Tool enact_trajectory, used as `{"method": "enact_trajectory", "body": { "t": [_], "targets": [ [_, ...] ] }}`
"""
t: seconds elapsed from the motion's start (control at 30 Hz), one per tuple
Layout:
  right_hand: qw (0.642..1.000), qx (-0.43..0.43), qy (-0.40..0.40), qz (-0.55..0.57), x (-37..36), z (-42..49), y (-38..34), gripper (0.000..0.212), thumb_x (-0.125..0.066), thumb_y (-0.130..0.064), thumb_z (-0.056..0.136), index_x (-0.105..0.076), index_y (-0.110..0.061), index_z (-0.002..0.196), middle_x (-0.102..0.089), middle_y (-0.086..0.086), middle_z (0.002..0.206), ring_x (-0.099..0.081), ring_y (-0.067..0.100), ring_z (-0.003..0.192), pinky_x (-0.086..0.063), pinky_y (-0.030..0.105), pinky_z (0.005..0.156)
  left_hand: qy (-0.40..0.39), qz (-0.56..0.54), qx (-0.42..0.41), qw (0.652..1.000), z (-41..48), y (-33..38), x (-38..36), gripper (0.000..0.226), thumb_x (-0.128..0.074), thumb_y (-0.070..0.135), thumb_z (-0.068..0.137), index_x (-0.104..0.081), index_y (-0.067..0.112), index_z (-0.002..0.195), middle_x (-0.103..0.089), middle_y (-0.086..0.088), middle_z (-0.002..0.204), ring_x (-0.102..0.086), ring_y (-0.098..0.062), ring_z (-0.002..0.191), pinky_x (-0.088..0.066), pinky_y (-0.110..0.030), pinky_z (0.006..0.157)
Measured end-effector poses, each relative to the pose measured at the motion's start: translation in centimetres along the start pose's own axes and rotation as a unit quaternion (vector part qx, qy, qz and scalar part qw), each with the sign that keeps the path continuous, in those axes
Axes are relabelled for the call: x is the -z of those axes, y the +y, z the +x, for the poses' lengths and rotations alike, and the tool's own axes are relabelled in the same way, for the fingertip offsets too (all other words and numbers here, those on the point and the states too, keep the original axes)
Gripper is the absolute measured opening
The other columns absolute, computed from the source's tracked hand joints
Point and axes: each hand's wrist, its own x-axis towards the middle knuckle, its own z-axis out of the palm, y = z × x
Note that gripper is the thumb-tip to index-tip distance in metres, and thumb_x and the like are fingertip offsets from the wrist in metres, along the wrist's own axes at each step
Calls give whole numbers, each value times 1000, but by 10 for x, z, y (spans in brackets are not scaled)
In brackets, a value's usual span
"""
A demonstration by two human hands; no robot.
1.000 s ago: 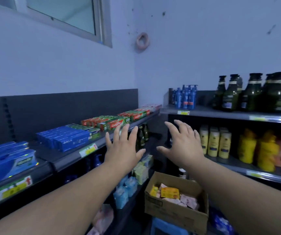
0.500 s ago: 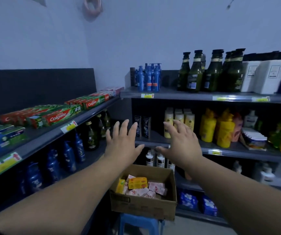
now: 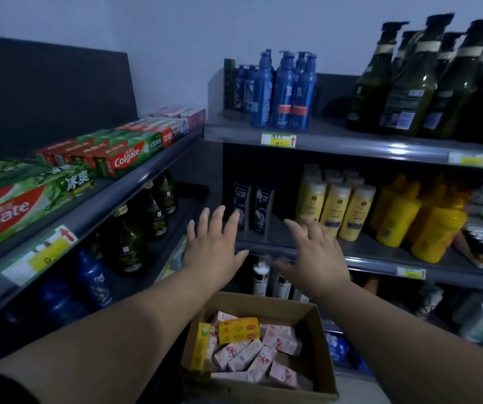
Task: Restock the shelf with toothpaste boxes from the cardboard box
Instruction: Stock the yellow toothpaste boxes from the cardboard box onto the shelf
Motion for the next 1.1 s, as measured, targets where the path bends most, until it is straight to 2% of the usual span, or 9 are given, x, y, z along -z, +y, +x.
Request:
{"method": "enact_trajectory", "body": {
  "t": [0.27, 0.53, 0.63, 0.7, 0.8, 0.87, 0.93, 1.0, 1.1],
  "targets": [
    [998, 2, -63, 11, -96, 52, 6, 85, -60, -60, 83, -18, -33, 151, -14, 1, 160, -12, 27, 147, -17, 41, 120, -55, -16, -7, 998, 48, -29, -90, 76, -40, 51, 97, 2, 22, 153, 6, -7, 160, 6, -31, 147, 0, -42, 119],
    [984, 11, -177, 11, -229, 53, 41, 86, -57, -64, 83, -17, -32, 152, -16, 5, 159, -14, 27, 146, -19, 41, 117, -143, -14, 45, 989, 33, -52, -223, 77, -43, 51, 95, -2, 22, 153, 2, -6, 160, 3, -32, 147, -1, -42, 118],
    [975, 1, -222, 14, -283, 36, 59, 85, -58, -62, 83, -17, -33, 151, -16, 3, 159, -17, 27, 145, -25, 42, 115, -180, -4, 59, 982, 14, -51, -282, 78, -55, 49, 88, -21, 20, 151, -15, -10, 159, -13, -35, 145, -11, -44, 117],
    [967, -7, -255, 14, -318, 22, 70, 85, -60, -61, 82, -17, -35, 150, -16, 1, 160, -20, 27, 144, -26, 42, 114, -172, -10, 62, 983, -1, -50, -320, 75, -74, 45, 72, -49, 15, 137, -45, -15, 143, -40, -40, 132, -32, -49, 109],
    [956, -9, -292, 22, -362, 8, 83, 85, -63, -59, 80, -20, -36, 150, -19, 0, 158, -21, 25, 143, -28, 39, 113, -186, -22, 68, 980, -22, -51, -370, 74, -81, 44, 62, -60, 13, 126, -58, -15, 129, -53, -43, 119, -43, -53, 97],
    [951, 1, -307, 31, -388, 6, 88, 85, -65, -56, 80, -22, -34, 150, -21, 1, 157, -24, 24, 142, -30, 37, 111, -216, -20, 67, 974, -29, -49, -393, 79, -82, 43, 62, -57, 11, 130, -54, -17, 133, -49, -45, 122, -41, -54, 99],
    [947, 8, -318, 50, -413, 10, 90, 87, -68, -50, 80, -22, -31, 151, -21, 2, 157, -25, 25, 142, -30, 37, 112, -244, -33, 80, 966, -31, -47, -408, 82, -70, 45, 78, -35, 16, 147, -32, -15, 152, -25, -41, 140, -25, -50, 111],
    [943, 14, -326, 66, -437, 17, 91, 90, -72, -44, 80, -21, -30, 152, -20, 4, 158, -25, 26, 142, -30, 37, 113, -243, -30, 89, 965, -28, -51, -425, 81, -52, 50, 90, -9, 23, 153, -9, -7, 159, -3, -32, 146, -9, -43, 117],
    [937, 30, -340, 72, -468, 29, 91, 90, -74, -34, 80, -20, -31, 152, -13, 1, 161, -21, 26, 145, -28, 39, 116, -230, -46, 104, 967, -21, -57, -438, 81, -47, 53, 93, 0, 27, 153, -6, -6, 159, 1, -29, 146, -3, -41, 118]
  ]
}}
